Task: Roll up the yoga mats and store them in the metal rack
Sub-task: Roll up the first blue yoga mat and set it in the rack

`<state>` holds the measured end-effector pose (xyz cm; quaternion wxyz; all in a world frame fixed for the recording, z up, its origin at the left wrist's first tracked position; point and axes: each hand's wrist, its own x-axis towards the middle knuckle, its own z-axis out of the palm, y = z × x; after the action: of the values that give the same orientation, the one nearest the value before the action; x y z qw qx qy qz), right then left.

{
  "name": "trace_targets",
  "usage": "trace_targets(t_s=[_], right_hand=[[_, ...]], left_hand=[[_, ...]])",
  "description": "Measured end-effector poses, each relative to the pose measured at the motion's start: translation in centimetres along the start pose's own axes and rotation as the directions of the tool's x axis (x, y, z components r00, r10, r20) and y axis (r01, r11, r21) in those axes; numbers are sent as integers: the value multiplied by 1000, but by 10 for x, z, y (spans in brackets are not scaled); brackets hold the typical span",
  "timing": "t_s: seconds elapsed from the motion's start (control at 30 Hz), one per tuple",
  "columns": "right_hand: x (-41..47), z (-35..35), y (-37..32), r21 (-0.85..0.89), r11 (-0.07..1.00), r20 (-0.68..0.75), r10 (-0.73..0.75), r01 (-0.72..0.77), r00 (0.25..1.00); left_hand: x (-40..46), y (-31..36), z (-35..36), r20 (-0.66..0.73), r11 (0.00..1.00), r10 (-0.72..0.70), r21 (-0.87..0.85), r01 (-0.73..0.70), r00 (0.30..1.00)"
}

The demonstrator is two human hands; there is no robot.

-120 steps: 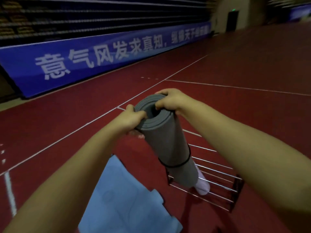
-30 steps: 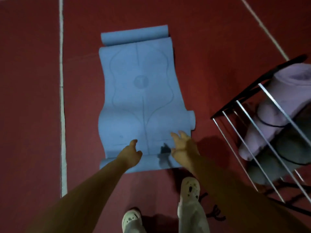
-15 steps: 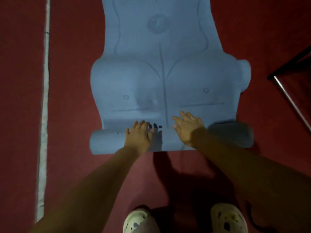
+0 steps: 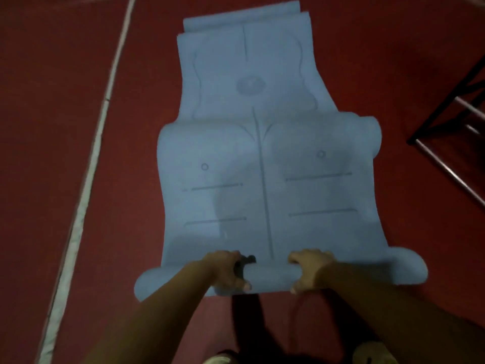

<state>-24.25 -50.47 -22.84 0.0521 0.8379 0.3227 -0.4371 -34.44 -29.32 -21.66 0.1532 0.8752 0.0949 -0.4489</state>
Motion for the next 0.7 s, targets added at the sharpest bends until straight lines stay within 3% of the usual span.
trace_targets(t_s=[0.13, 0.33, 0.57, 0.7], right_hand=[[-64, -9, -12, 58, 997, -188, -45, 56, 981], [-190, -30, -39, -10, 992, -447, -113, 122, 887], [-323, -79, -74, -69, 987, -781, -142, 142, 608], [-390, -75, -79, -107, 982, -848, -171, 153, 501]], left_hand=[[-65, 4, 11, -216, 989, 17, -143, -49, 976], [-192, 35, 12, -574, 984, 32, -124, -126, 819], [-336, 70, -29, -870, 983, 30, -64, -172, 492], [-404, 101, -24, -919, 990, 86, 34, -139, 385]])
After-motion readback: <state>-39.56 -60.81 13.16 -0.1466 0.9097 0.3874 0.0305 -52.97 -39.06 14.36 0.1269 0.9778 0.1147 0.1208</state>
